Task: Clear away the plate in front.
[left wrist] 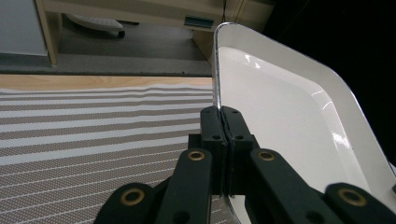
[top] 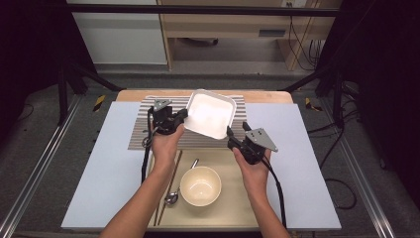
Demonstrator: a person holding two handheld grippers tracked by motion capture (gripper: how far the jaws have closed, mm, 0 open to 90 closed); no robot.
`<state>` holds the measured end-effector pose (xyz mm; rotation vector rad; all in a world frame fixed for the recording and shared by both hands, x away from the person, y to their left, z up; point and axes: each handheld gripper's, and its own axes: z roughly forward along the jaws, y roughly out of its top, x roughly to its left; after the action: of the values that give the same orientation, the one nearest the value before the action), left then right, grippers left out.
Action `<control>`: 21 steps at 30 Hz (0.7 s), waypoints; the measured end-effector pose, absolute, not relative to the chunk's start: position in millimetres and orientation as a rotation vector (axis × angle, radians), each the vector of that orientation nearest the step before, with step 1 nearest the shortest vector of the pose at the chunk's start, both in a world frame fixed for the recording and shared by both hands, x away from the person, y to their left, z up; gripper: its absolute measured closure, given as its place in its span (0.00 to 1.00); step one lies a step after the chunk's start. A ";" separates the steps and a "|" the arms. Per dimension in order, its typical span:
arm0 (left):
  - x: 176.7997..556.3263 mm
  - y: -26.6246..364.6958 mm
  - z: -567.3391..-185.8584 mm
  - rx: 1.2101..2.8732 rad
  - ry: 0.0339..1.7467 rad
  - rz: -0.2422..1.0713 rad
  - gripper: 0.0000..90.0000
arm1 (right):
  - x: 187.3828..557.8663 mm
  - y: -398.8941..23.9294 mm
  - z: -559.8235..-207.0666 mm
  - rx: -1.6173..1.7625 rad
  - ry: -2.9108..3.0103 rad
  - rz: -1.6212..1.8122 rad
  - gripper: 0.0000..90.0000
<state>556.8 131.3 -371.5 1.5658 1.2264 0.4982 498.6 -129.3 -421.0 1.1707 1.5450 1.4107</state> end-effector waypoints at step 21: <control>549.1 113.4 -372.5 1.504 1.233 0.540 0.99 | 510.6 -127.4 -418.9 1.298 1.539 1.479 0.73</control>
<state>549.1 113.4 -372.5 1.5043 1.2328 0.5400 510.6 -127.4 -418.9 1.2981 1.5386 1.4786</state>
